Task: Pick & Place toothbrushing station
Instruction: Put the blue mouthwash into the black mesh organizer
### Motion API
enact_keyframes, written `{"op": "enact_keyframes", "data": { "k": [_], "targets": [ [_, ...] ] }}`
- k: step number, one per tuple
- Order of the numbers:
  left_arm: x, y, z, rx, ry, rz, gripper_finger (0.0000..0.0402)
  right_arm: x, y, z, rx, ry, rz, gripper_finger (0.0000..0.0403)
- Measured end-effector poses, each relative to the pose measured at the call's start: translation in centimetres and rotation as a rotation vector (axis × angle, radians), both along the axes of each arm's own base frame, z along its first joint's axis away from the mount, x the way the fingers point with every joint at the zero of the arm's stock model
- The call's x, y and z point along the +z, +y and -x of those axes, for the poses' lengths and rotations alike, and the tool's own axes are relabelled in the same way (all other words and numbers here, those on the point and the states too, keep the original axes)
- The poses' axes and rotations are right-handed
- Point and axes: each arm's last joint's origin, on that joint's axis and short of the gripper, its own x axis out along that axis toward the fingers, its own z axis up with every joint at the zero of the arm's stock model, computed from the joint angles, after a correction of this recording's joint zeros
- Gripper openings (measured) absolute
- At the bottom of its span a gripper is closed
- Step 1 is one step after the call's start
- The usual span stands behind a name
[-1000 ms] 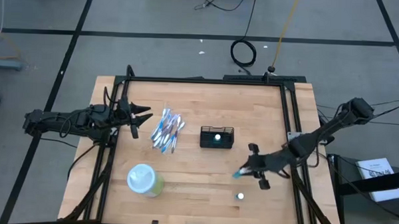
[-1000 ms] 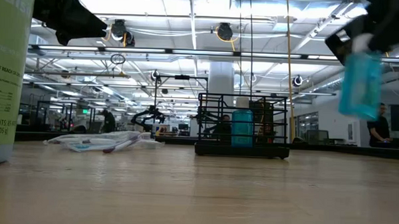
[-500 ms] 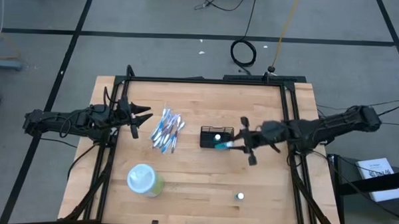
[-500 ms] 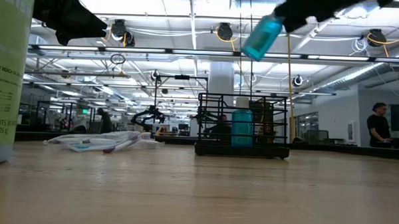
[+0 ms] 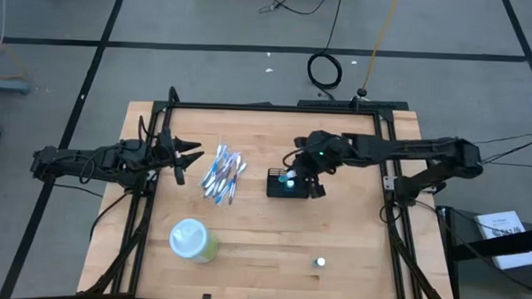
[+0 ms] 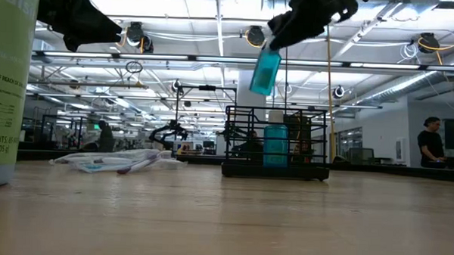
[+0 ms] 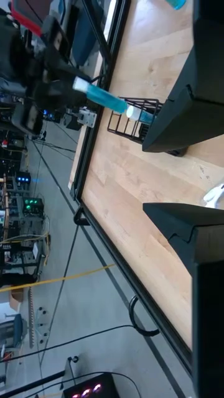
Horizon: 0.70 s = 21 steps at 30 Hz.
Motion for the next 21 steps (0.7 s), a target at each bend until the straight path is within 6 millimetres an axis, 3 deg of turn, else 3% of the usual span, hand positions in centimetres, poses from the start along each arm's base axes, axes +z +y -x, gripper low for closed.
{"op": "enact_keyframes", "data": {
  "k": [11, 21],
  "targets": [
    [0.0, 0.0, 0.0, 0.000, 0.001, 0.000, 0.0150, -1.5, -1.6, -1.3, 0.007, 0.078, 0.045, 0.0089],
    [0.0, 0.0, 0.0, 0.000, 0.000, 0.000, 0.0150, -1.9, -1.6, -1.3, 0.006, 0.104, 0.036, 0.0089]
  ]
}}
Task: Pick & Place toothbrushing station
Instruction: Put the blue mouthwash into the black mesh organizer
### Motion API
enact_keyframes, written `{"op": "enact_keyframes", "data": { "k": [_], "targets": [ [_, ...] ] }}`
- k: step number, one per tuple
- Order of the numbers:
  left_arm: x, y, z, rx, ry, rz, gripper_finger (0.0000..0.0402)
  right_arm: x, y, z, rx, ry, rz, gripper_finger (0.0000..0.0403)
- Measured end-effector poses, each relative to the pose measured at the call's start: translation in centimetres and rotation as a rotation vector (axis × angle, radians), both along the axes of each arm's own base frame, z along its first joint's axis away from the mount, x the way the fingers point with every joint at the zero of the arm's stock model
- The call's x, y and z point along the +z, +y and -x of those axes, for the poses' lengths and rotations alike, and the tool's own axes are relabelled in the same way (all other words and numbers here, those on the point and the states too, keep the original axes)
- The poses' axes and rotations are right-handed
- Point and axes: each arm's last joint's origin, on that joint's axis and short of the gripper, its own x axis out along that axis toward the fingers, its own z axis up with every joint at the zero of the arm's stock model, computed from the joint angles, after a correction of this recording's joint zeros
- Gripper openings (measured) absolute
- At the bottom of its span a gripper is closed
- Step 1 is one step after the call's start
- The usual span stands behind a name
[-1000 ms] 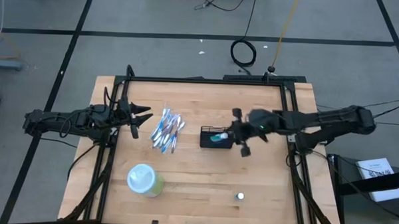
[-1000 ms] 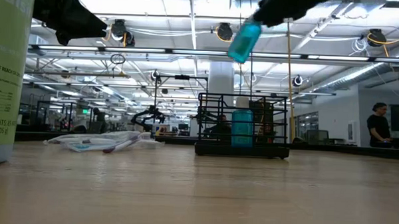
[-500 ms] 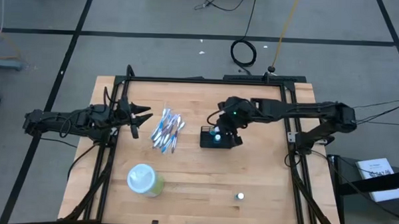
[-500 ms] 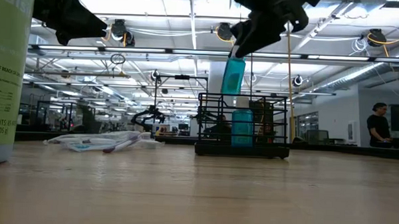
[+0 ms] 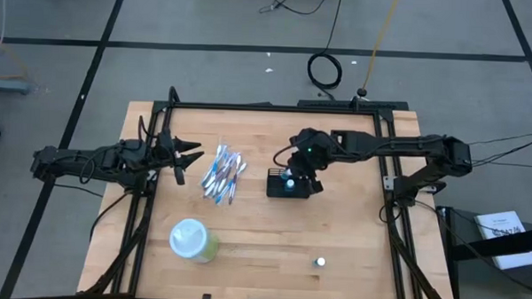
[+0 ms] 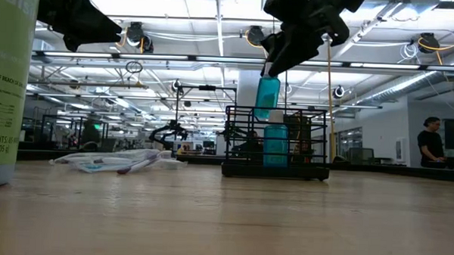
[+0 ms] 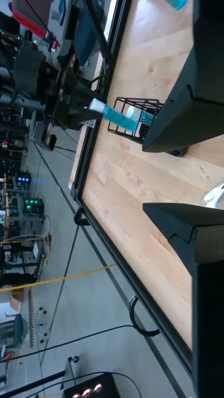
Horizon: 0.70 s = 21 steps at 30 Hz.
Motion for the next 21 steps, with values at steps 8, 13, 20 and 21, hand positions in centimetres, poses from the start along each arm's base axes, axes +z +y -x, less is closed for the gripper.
{"op": "enact_keyframes", "data": {
  "k": [8, 13, 20, 21],
  "targets": [
    [0.0, 0.0, 0.0, 0.000, 0.000, 0.000, 0.0150, -0.4, 0.1, -0.3, 0.013, 0.007, -0.055, 0.0089],
    [0.0, 0.0, 0.0, 0.000, 0.000, 0.000, 0.0150, -0.9, 0.0, -0.7, 0.004, 0.024, -0.063, 0.0089],
    [0.0, 0.0, 0.0, 0.000, 0.000, 0.000, 0.0150, -1.6, 0.0, -1.1, 0.007, 0.043, -0.061, 0.0089],
    [0.0, 0.0, 0.0, 0.000, 0.000, 0.000, 0.0150, -1.8, -0.1, -1.1, 0.003, 0.056, -0.065, 0.0089]
  ]
}}
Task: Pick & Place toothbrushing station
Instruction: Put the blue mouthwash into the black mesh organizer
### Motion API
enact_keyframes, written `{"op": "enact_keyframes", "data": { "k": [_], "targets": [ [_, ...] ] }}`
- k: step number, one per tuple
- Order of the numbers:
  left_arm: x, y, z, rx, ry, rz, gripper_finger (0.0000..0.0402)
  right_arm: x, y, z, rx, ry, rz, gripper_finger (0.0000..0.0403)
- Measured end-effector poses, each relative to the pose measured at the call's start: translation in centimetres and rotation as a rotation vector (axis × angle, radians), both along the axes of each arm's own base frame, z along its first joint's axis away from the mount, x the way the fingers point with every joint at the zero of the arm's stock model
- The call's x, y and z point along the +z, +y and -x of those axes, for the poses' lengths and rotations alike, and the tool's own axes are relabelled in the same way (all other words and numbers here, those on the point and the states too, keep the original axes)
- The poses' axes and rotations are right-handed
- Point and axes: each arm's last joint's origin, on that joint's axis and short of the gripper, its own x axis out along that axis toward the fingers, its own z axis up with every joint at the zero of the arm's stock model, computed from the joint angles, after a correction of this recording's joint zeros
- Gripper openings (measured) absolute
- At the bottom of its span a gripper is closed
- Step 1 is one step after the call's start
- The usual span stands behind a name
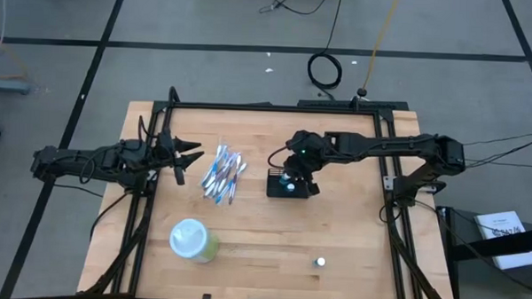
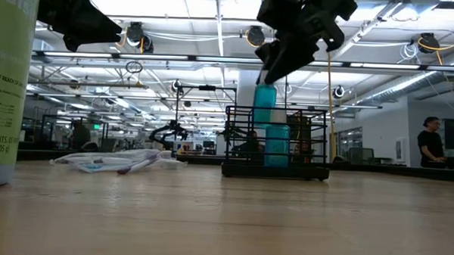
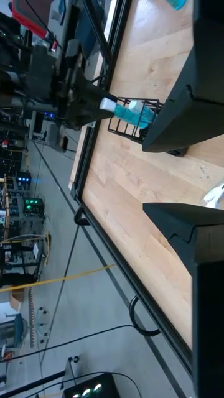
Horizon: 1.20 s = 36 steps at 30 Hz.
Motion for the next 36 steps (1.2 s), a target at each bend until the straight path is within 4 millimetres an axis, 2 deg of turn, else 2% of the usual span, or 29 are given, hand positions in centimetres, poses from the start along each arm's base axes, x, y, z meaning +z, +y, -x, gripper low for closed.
{"op": "enact_keyframes", "data": {
  "k": [24, 36],
  "targets": [
    [0.0, 0.0, 0.0, 0.000, 0.000, 0.000, 0.0150, -3.9, -0.8, -1.4, -0.025, 0.135, -0.021, 0.0092],
    [0.0, 0.0, 0.0, 0.000, 0.000, 0.000, 0.0150, -4.2, -0.8, -1.8, -0.019, 0.125, -0.026, 0.0093]
  ]
}}
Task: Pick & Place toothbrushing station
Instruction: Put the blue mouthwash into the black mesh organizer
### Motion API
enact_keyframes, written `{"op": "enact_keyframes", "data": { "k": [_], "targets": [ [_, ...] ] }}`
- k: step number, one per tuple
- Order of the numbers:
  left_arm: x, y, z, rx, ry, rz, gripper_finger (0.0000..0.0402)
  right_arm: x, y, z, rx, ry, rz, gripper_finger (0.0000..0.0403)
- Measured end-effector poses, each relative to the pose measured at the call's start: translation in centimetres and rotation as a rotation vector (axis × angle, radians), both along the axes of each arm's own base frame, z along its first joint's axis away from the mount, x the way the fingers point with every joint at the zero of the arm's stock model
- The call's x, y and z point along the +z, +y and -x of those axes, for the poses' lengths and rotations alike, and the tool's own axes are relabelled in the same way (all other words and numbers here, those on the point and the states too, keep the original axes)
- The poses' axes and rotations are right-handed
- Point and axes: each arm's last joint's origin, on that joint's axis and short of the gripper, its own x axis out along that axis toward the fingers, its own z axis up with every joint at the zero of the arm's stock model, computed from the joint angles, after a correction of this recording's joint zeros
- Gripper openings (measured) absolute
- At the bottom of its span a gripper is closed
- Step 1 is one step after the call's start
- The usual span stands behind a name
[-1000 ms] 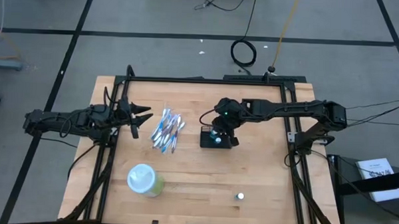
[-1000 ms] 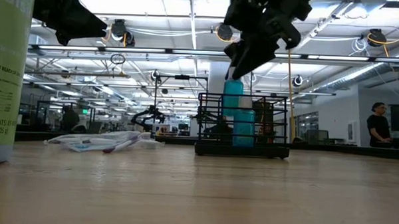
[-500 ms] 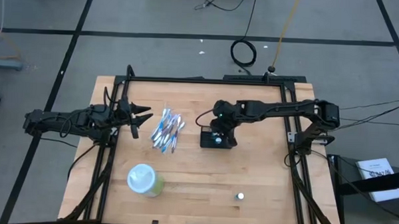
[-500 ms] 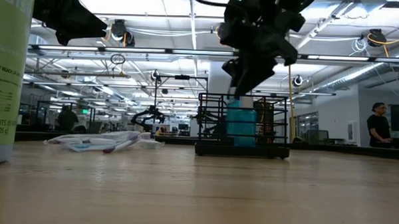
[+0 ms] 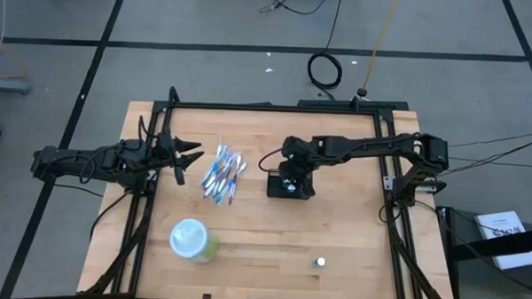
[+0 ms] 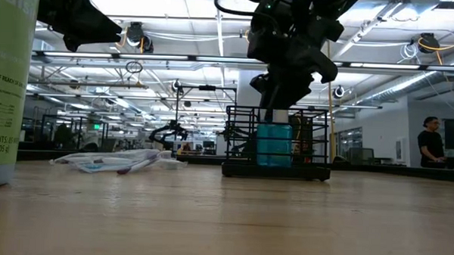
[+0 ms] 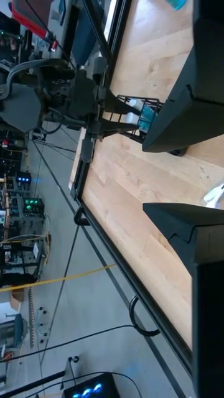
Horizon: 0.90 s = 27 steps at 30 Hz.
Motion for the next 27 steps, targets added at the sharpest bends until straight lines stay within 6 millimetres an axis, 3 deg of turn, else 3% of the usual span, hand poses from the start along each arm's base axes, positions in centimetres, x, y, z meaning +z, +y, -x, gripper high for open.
{"op": "enact_keyframes", "data": {
  "k": [27],
  "targets": [
    [0.0, 0.0, 0.0, 0.000, -0.001, 0.000, 0.0150, -1.0, 0.0, -1.1, 0.014, -0.034, -0.046, 0.0096]
  ]
}}
